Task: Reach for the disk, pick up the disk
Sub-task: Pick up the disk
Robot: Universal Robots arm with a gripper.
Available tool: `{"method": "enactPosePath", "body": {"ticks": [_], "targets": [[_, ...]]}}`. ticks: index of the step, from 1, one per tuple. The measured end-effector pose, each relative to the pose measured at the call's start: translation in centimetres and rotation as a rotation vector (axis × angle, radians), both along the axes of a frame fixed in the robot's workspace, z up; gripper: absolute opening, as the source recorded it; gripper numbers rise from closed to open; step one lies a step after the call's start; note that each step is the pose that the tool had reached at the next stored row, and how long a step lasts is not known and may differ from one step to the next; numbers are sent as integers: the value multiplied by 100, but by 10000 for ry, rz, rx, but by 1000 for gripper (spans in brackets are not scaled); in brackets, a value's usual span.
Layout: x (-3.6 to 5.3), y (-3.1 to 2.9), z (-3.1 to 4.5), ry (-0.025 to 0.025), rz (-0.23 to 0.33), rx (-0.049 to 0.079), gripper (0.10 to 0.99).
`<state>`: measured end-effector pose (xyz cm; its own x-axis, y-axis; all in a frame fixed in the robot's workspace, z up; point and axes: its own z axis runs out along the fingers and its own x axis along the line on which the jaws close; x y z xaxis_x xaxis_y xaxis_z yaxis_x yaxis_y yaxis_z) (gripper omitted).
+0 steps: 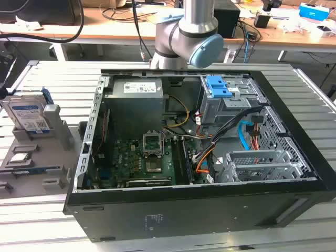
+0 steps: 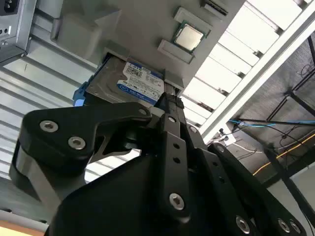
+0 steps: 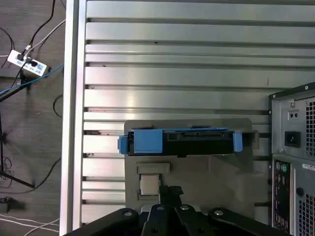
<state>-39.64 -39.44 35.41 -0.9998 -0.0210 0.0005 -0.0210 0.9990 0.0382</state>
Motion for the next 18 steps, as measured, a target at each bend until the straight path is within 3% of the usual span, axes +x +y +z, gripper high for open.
{"method": "enactPosePath", "body": {"ticks": [12,14,18], "targets": [[0,0,0,0,1847,0,106],[0,0,0,0,2659,0,106],[0,0,0,0,3279,0,106]]}}
